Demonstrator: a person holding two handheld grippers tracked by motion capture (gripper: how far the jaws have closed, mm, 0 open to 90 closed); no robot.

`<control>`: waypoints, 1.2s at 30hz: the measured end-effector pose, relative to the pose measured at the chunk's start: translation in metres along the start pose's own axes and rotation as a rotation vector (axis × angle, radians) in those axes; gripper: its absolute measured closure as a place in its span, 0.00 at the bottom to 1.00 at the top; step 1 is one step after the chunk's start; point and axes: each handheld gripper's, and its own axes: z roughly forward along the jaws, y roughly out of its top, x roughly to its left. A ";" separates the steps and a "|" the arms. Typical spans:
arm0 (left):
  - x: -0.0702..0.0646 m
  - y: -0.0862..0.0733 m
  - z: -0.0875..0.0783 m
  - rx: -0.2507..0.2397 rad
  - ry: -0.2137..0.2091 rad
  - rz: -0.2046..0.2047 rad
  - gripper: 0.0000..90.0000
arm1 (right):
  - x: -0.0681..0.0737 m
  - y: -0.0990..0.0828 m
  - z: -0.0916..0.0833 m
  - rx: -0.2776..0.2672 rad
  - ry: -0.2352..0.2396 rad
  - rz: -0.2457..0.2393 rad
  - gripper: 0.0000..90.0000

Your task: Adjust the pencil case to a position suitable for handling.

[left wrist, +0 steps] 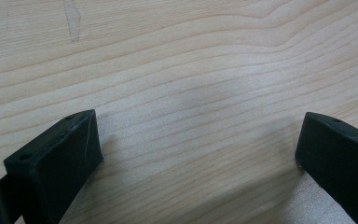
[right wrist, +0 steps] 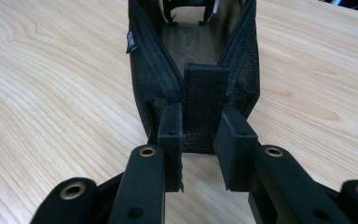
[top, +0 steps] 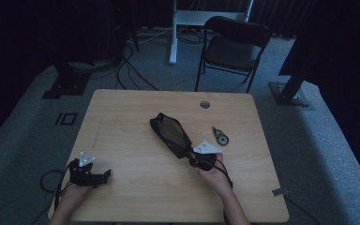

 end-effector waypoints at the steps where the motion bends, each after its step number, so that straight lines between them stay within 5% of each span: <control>1: 0.000 0.000 0.000 0.000 0.000 0.000 0.00 | -0.002 -0.001 -0.002 0.000 -0.004 0.002 0.81; 36: 0.000 0.000 0.000 -0.001 0.000 0.000 0.00 | -0.025 -0.048 -0.078 0.013 -0.089 0.041 0.81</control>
